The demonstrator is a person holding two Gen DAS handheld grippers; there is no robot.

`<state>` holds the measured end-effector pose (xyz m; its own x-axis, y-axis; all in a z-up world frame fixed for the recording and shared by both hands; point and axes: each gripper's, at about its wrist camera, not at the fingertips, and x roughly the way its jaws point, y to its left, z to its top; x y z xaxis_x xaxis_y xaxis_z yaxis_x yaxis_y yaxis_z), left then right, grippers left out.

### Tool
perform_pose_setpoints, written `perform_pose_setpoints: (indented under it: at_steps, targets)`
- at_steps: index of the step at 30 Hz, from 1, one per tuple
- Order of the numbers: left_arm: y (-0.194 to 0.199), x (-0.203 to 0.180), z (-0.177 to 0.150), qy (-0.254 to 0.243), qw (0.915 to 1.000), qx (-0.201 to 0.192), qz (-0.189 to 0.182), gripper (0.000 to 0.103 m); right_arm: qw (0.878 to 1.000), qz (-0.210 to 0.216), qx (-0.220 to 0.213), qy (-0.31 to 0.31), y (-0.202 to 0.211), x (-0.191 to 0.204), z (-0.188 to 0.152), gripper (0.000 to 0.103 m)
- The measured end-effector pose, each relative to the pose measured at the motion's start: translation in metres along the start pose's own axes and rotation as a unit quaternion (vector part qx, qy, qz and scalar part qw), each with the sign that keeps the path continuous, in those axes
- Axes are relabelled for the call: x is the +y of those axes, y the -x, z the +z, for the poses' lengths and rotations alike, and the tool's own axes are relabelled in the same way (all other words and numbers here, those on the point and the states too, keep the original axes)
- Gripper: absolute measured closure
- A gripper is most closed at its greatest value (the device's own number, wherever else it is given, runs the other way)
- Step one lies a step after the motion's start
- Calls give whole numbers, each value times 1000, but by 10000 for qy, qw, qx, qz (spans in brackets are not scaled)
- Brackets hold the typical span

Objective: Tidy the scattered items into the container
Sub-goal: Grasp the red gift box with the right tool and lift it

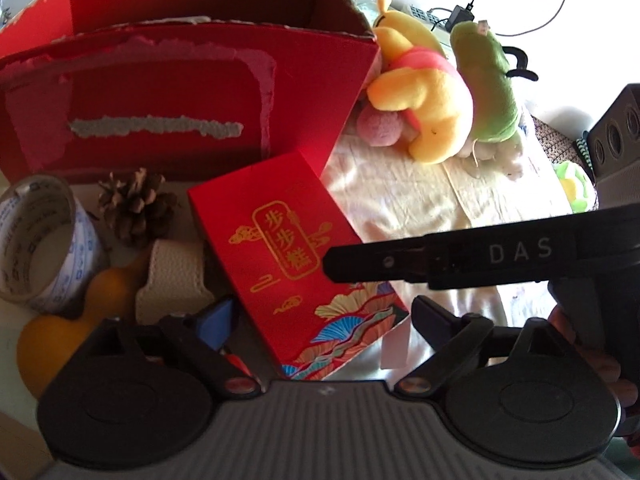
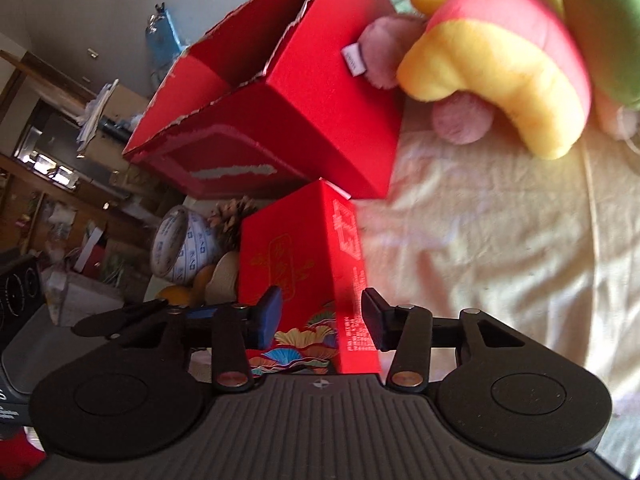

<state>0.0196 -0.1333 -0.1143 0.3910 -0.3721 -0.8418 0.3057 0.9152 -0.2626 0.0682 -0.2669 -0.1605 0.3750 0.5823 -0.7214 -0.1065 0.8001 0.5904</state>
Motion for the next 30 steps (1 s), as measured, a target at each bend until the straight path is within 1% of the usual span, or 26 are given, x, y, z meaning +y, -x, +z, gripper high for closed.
perform_pose_setpoints:
  at_steps: [3,6,7,10,12,14,16,17,18,19,21,22,23,26,28,30]
  targets:
    - [-5,-4,3,-142,9999,-49,29,5,10000,33,44,-5,0,-5,1,56]
    - [-11,-13,7,-359,9993,-99,19,5,9997,116,142,-152,1,-15,2,57]
    - [-13,-17,9,-457,9989,-115,-29,5,9996,116,178,-175,1,-17,2,59]
    - [-19,-30,12,-707,9971,-103,-254,5,9995,92,203,-226,11,-26,-2,59]
    - [-23,-38,13,-872,9955,-79,-364,6,9994,15,152,-320,21,-34,-5,59]
    - [-28,-43,12,-982,9945,-63,-357,7,9990,-94,50,-429,32,-42,-7,58]
    - [-33,-43,12,-998,9943,-1,-375,5,9985,-171,-114,-515,41,-49,-8,58]
    - [-35,-41,12,-975,9944,11,-408,3,9979,-176,-191,-587,44,-51,-8,57]
    - [-37,-40,14,-956,9945,23,-431,4,9974,-160,-234,-658,45,-53,-9,56]
    - [-39,-41,15,-960,9944,30,-431,4,9971,-128,-242,-705,45,-54,-9,52]
    - [-41,-43,16,-1006,9940,17,-421,4,9968,-105,-253,-745,40,-55,-9,51]
    - [-41,-44,16,-1026,9938,7,-416,4,9967,-137,-261,-757,38,-55,-10,49]
    - [-41,-44,16,-1042,9937,4,-404,4,9963,-139,-268,-801,36,-57,-9,45]
    - [-35,-50,18,-1081,9931,-1,-448,4,9953,-88,-298,-912,36,-62,-9,46]
    - [-26,-58,21,-1219,9912,-123,-508,4,9955,-103,-306,-890,37,-59,-10,46]
    - [-15,-68,26,-1377,9883,-279,-596,4,9949,-59,-354,-938,48,-60,-13,46]
